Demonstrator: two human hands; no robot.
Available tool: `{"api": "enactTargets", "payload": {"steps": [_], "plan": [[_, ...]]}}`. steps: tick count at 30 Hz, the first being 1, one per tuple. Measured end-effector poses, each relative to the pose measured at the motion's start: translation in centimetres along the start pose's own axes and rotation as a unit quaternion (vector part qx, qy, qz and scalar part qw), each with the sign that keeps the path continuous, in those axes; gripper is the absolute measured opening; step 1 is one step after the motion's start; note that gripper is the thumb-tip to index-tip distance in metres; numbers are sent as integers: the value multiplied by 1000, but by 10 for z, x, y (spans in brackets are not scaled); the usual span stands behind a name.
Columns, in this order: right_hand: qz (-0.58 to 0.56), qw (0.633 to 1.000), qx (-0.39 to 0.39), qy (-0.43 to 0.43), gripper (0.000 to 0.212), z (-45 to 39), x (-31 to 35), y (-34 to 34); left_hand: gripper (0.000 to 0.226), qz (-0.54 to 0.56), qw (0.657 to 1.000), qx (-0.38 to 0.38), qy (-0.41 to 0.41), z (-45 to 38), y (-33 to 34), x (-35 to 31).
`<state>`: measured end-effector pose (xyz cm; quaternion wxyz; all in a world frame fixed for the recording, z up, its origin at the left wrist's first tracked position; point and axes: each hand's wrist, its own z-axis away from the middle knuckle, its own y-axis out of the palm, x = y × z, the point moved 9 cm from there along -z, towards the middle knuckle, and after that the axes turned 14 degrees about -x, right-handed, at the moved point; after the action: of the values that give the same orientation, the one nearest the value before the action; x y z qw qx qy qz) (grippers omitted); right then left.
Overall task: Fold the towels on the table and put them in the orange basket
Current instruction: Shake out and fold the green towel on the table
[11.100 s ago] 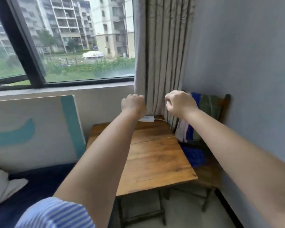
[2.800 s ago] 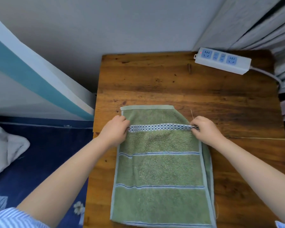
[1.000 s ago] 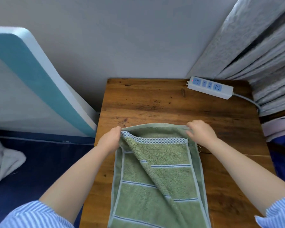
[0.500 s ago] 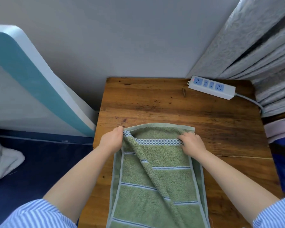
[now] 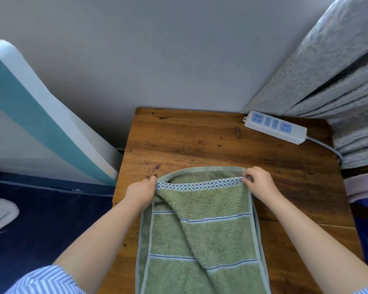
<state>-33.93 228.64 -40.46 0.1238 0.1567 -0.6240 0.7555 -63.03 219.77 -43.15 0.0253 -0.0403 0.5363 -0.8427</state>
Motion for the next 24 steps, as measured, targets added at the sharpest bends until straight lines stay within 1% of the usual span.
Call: {"api": "enactTargets", "payload": {"steps": [2,4,6,8,10,12,14,15,18,22,23,24], "plan": [[17,1000,26,3,18,-6,-1,10,26,32,999,-4,-10,-2,1,2],[30,999,41,-1,23,-11,1,16,18,94,995,-11,-26,-3,2,5],[39,999,33,-7,24,-17,3,19,18,146,988,-17,-37,-4,3,10],[55,998,4,-19,22,-20,5,18,20,181,983,-23,-37,-4,5,15],[79,995,-6,-60,20,-24,11,21,21,196,980,-26,-26,-2,5,18],[100,988,39,-107,20,-29,16,32,20,187,982,-33,-15,0,4,22],[114,982,89,-123,18,-33,19,37,22,158,986,-50,-7,3,0,24],[114,980,100,-126,17,-37,20,37,22,140,988,-60,-3,3,-3,25],[104,979,112,-135,16,-41,28,32,23,94,992,-86,10,2,-11,22],[51,980,127,-143,10,-34,39,18,19,50,995,-90,13,3,-18,21],[38,981,131,-140,10,-29,39,10,18,40,995,-88,7,5,-20,24],[28,981,137,-131,16,-24,38,2,16,33,996,-87,1,8,-22,28]]}}
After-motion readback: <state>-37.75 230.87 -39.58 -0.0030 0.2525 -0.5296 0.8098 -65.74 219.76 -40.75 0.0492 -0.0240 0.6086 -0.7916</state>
